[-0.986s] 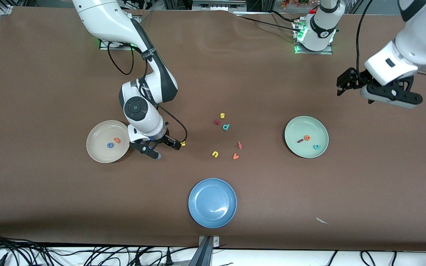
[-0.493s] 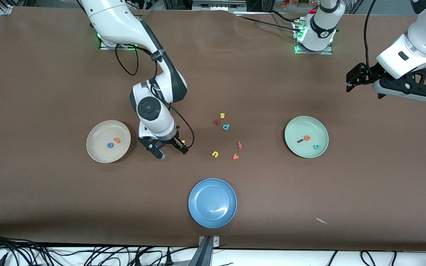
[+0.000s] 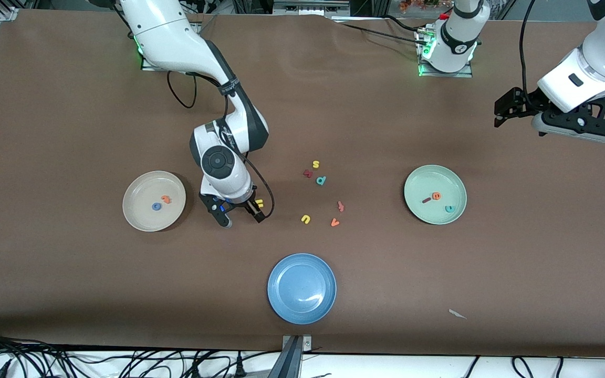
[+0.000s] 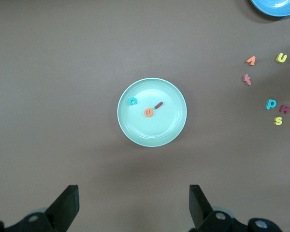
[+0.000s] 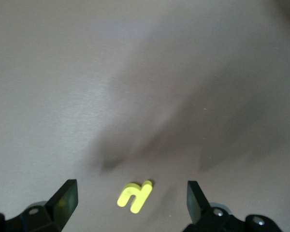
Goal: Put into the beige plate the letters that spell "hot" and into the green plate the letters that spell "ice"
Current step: 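Lower the right gripper and grasp the yellow n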
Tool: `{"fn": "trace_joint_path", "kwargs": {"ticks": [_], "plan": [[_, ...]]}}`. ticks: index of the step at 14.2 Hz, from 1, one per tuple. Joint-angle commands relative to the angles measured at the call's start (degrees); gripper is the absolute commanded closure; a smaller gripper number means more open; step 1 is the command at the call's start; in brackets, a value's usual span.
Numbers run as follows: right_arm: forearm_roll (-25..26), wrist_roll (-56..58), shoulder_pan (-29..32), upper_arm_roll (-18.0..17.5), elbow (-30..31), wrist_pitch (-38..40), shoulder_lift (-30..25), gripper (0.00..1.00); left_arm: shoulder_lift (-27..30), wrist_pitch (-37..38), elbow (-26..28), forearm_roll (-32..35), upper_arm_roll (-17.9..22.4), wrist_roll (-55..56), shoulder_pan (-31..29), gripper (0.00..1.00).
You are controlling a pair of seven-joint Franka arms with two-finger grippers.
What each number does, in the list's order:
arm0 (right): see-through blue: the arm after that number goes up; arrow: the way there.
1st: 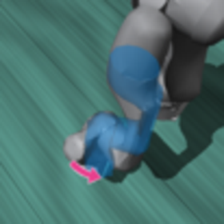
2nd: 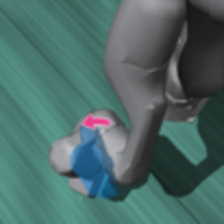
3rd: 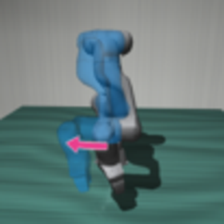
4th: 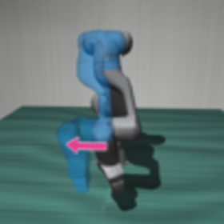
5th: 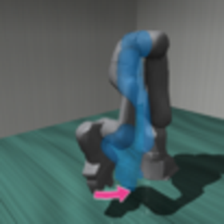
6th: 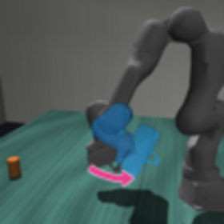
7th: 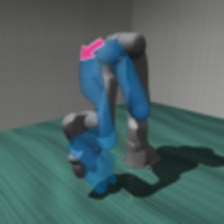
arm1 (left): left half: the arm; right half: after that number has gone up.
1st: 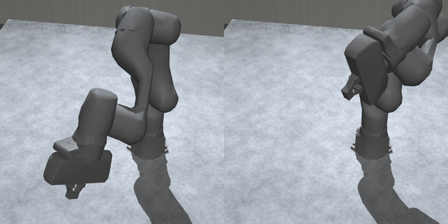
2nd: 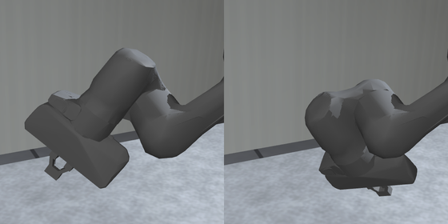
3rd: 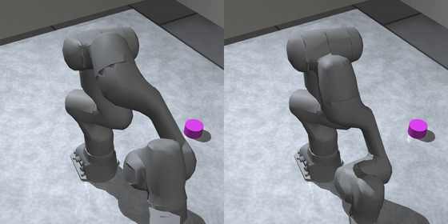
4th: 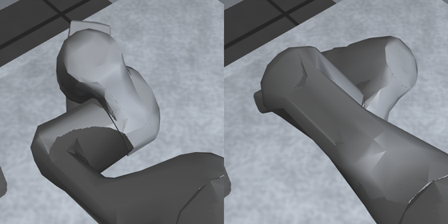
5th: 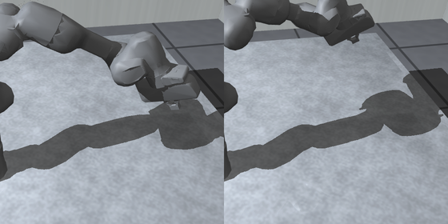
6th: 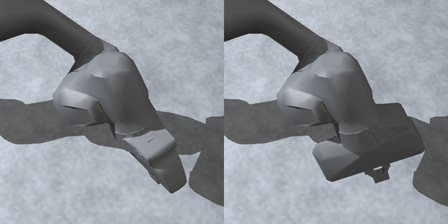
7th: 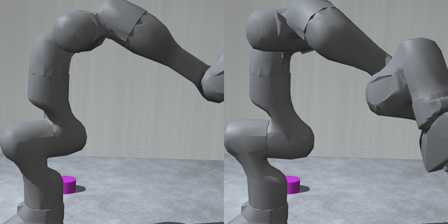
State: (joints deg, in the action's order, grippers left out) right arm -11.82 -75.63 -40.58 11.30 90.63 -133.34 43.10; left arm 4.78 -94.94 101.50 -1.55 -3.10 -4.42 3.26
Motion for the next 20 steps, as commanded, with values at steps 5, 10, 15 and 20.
{"fn": "trace_joint_path", "kwargs": {"ticks": [5,10,15,20], "plan": [[-1.4,-5.3,-0.3,0.1,-5.4,2.6,3.2,0.0,-2.3,3.3,-5.4,0.1,-0.9,0.2,-0.4,0.0],[-4.2,-6.8,-0.2,0.1,-5.7,2.3,4.2,0.0,-2.2,4.0,-5.6,0.4,-0.9,-0.1,-1.0,0.0],[-4.6,-7.4,-0.4,0.1,-5.7,2.0,5.3,0.0,-2.1,5.8,-5.7,0.4,-1.1,-0.1,-1.0,0.0],[-5.1,-7.6,-0.6,0.0,-5.7,1.2,5.8,0.07,-2.3,5.9,-6.5,0.5,-1.0,-0.1,-0.8,0.0]]}}
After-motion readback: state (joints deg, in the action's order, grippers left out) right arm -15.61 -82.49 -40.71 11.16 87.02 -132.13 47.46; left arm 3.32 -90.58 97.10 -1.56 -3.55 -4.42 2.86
